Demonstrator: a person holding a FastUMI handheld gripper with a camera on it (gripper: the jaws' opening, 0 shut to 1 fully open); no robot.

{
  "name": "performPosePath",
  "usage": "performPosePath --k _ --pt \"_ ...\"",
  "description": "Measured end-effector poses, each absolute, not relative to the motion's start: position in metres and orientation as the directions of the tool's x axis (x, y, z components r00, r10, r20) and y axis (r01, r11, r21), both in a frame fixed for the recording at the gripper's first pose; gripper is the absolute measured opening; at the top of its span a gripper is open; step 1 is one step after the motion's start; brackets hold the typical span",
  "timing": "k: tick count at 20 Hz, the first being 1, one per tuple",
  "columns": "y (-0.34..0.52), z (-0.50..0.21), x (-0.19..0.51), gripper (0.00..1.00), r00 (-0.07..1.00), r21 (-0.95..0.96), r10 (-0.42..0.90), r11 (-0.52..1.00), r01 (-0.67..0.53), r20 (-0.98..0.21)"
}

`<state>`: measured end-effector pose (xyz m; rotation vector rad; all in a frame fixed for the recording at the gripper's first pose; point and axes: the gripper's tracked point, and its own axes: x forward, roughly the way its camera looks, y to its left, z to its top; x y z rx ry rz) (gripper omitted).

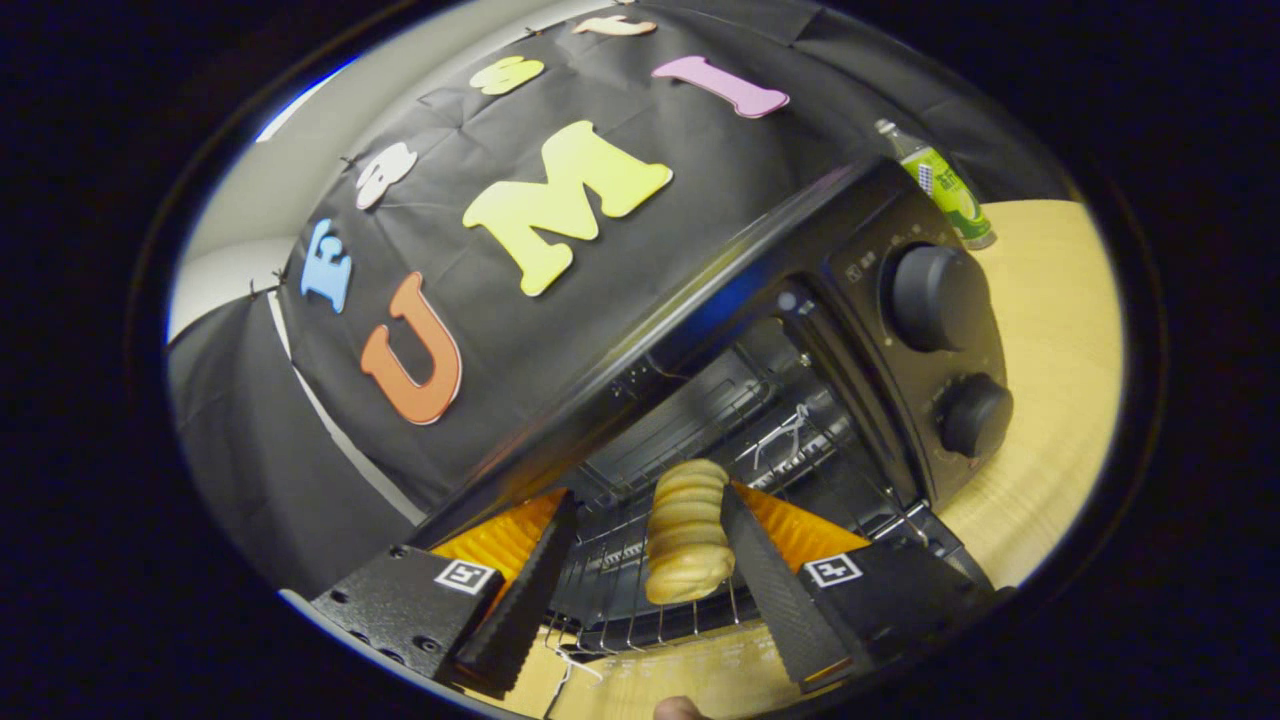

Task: Open the toaster oven, put the food inside, and close the toaster oven door.

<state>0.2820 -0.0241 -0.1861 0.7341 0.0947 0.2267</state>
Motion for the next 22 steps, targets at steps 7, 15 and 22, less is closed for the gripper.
performPosePath --k 7,15,22 --pt "-0.027 -0.144 0.223 1.0 0.96 0.561 0.277 0.79 -0.246 0.031" --pt "-0.054 -0.1 0.152 1.0 0.993 0.267 0.121 0.956 -0.117 0.003" --pt "-0.045 -0.158 0.11 1.0 0.955 0.116 0.044 0.993 -0.01 -0.293"
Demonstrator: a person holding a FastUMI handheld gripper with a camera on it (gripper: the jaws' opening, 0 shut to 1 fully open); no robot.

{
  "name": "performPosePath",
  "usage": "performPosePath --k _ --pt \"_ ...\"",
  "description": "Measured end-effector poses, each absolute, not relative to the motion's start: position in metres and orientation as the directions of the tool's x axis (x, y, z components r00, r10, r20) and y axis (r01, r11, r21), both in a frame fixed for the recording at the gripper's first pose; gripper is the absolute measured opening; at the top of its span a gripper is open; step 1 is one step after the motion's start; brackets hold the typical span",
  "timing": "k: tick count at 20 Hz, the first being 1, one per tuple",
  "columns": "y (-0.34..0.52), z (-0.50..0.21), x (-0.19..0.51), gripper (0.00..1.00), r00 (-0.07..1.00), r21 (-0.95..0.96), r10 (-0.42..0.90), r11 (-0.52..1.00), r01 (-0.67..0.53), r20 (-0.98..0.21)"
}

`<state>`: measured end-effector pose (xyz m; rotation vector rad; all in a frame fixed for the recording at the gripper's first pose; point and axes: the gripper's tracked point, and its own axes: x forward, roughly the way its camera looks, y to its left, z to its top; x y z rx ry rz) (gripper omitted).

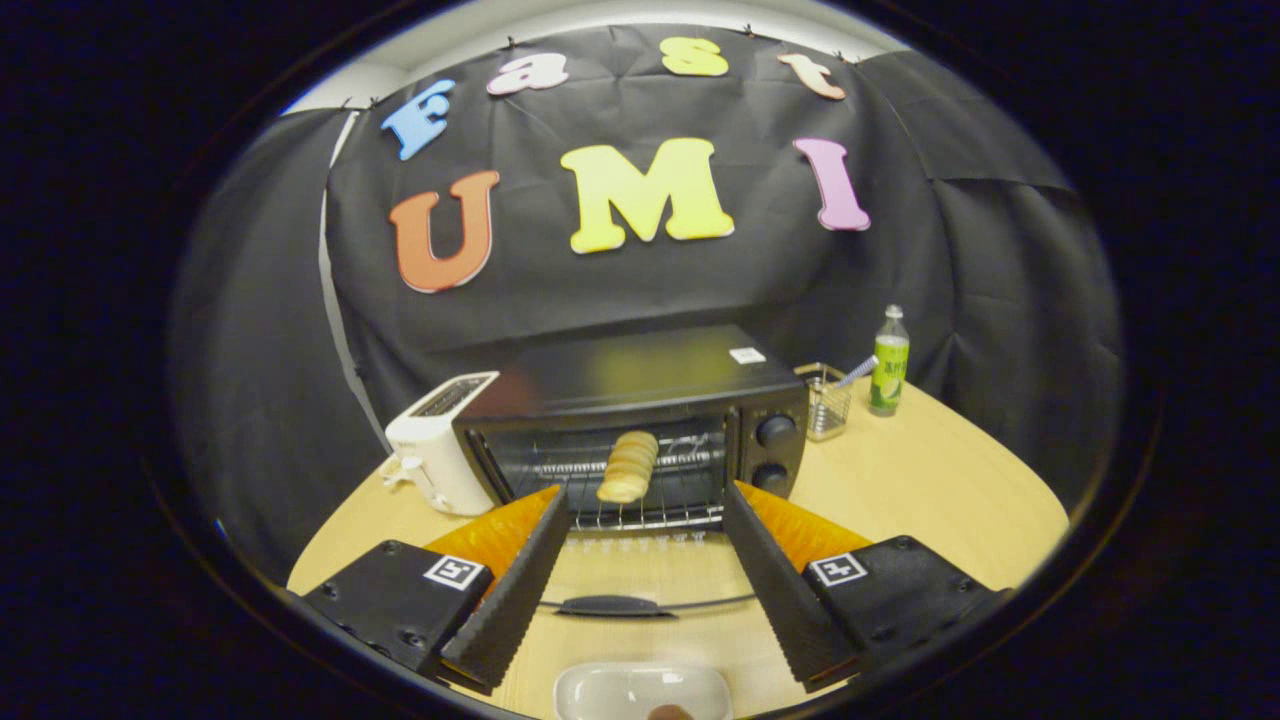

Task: Open the toaster oven, put the food inside, and close the toaster oven door.

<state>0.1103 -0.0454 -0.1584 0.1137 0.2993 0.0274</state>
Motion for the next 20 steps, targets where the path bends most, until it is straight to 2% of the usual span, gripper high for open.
performPosePath --k 9,17,20 --pt "-0.013 -0.26 0.092 1.0 0.859 -0.032 0.021 0.999 -0.043 -0.511" --pt "-0.004 -0.32 0.093 1.0 0.779 0.014 -0.001 1.0 0.012 -0.627" --pt "-0.005 -0.326 0.107 1.0 0.775 -0.012 -0.032 0.999 0.032 -0.632"
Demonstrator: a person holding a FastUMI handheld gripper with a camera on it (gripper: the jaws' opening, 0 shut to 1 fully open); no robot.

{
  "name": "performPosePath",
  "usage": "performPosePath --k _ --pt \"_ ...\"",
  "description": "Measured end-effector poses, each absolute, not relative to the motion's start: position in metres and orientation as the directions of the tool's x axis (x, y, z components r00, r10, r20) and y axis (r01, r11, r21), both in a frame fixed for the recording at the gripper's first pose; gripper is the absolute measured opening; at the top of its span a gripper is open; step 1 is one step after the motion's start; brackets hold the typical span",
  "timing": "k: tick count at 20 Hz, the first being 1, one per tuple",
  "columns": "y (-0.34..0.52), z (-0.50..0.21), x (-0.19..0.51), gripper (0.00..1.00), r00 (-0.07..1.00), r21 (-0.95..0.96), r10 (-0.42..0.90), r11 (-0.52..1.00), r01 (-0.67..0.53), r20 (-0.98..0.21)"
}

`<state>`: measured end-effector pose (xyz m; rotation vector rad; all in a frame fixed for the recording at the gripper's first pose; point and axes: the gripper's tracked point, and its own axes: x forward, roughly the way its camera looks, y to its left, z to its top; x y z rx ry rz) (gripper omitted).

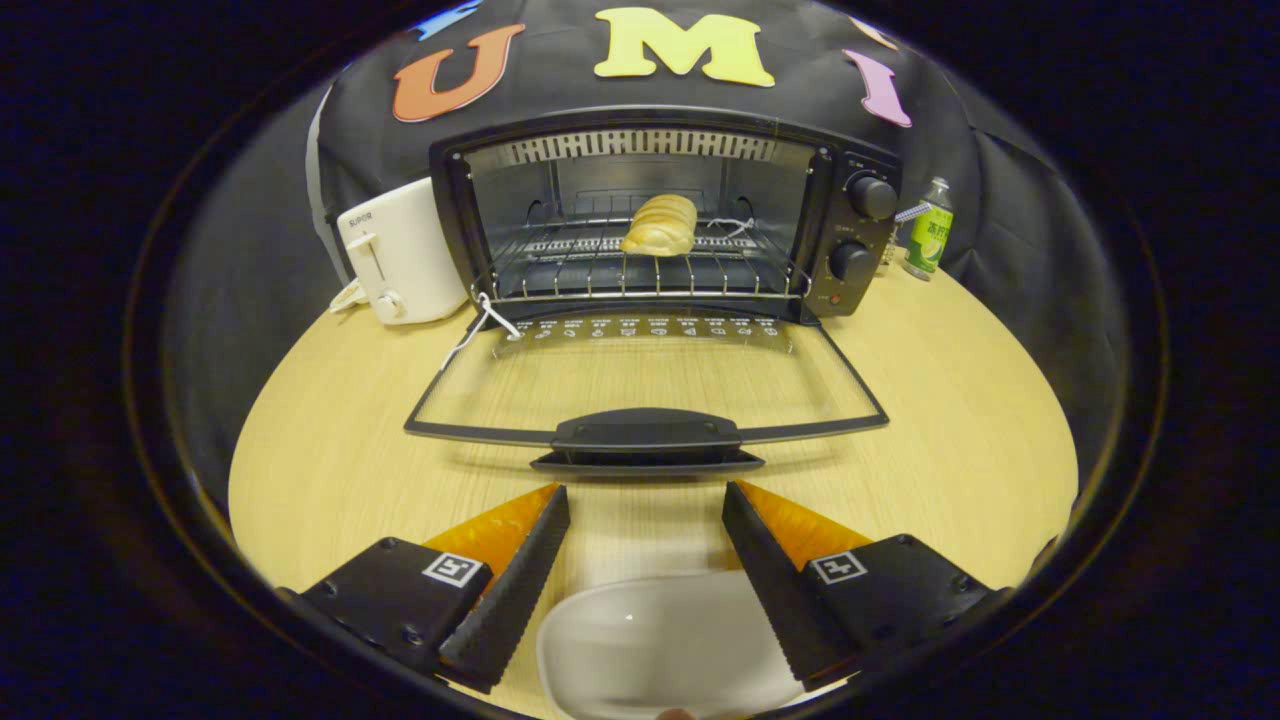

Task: Open the toaster oven, put the food inside, and close the toaster oven door.

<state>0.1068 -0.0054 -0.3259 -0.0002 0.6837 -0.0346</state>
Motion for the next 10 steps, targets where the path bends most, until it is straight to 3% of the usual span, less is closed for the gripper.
performPosePath --k 10 --pt "-0.004 -0.31 0.102 1.0 0.796 0.013 -0.021 0.999 0.036 -0.605"
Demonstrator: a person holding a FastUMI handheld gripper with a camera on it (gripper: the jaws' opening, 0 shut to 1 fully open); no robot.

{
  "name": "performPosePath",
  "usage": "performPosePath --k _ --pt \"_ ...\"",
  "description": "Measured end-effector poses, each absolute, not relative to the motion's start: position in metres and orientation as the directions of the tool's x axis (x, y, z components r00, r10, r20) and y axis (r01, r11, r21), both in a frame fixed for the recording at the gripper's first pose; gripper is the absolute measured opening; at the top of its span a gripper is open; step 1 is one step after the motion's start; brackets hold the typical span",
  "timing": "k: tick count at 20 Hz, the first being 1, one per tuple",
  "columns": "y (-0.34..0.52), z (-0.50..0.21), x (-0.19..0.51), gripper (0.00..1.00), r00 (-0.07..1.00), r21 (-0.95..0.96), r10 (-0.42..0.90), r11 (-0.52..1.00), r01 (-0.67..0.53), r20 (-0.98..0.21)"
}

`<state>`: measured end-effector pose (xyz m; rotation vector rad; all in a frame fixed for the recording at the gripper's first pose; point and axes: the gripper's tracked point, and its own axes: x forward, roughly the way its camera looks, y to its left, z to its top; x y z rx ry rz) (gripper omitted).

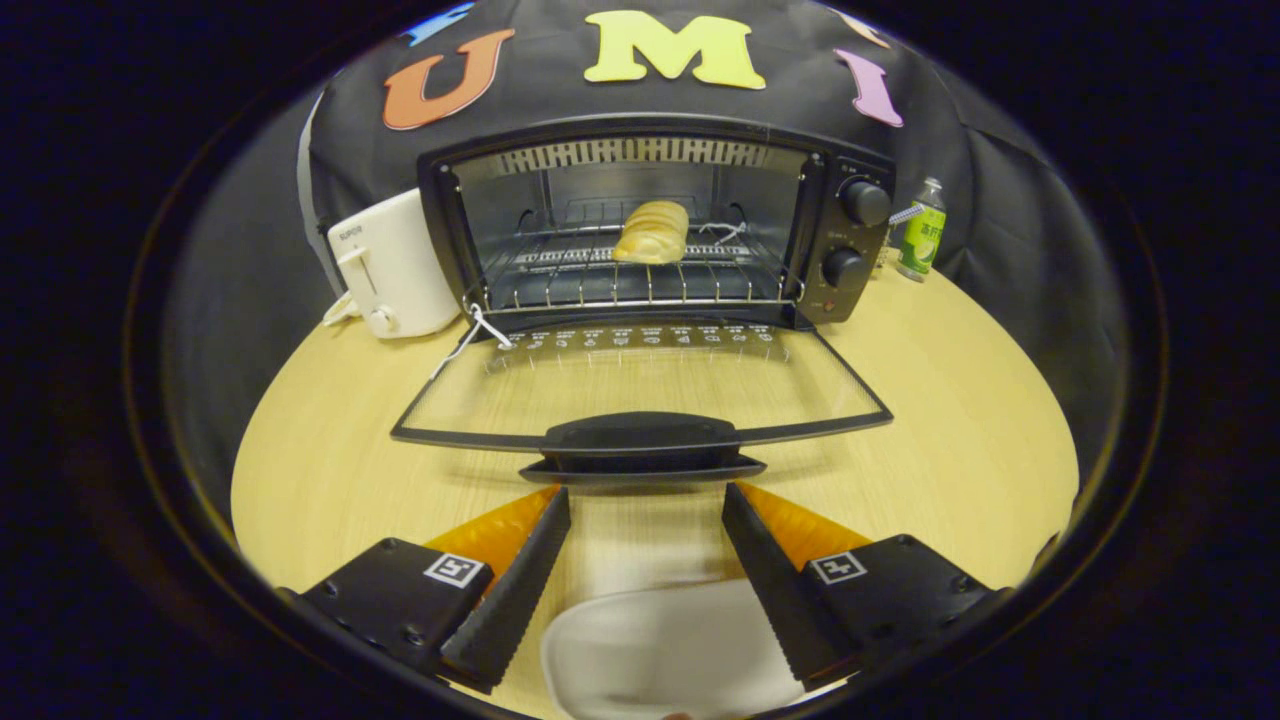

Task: Open the toaster oven, put the food inside, and close the toaster oven door.

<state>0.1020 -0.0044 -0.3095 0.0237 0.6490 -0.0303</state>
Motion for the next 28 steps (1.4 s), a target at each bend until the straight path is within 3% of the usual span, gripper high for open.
performPosePath --k 10,20,28 --pt "-0.004 -0.28 0.104 1.0 0.861 0.025 -0.012 0.999 0.029 -0.508" --pt "-0.023 -0.194 0.147 1.0 0.982 0.01 -0.048 0.999 0.05 -0.185" --pt "-0.043 -0.15 0.135 1.0 0.994 0.053 -0.047 0.997 0.052 -0.102"
